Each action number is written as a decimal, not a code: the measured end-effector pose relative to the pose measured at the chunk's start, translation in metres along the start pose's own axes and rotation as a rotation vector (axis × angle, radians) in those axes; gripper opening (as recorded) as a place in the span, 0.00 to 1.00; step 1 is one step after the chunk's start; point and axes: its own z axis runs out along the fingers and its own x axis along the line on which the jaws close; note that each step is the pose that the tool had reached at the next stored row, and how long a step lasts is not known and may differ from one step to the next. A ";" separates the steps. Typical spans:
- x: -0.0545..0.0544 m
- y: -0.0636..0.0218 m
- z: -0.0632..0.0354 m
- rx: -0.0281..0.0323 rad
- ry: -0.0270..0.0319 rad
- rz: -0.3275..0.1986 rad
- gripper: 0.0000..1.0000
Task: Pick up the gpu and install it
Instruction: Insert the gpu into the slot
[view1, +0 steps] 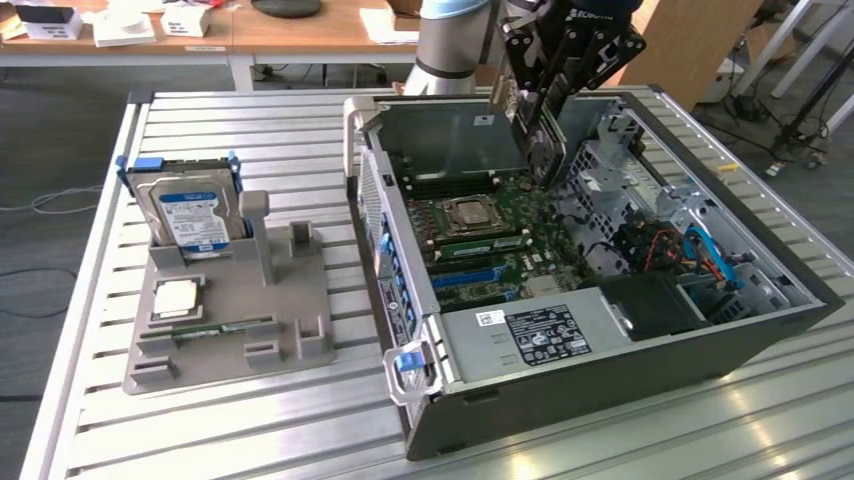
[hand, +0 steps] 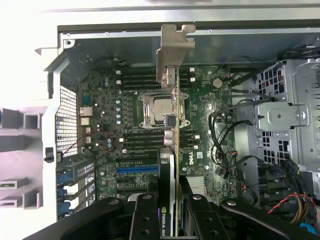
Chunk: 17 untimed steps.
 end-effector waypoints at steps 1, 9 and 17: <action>0.000 0.0000 0.0000 0.0000 0.0000 0.000 0.27; 0.000 0.0000 0.0001 -0.0014 0.0103 -0.076 0.27; 0.000 0.0000 0.0003 -0.0040 0.0293 -0.217 0.27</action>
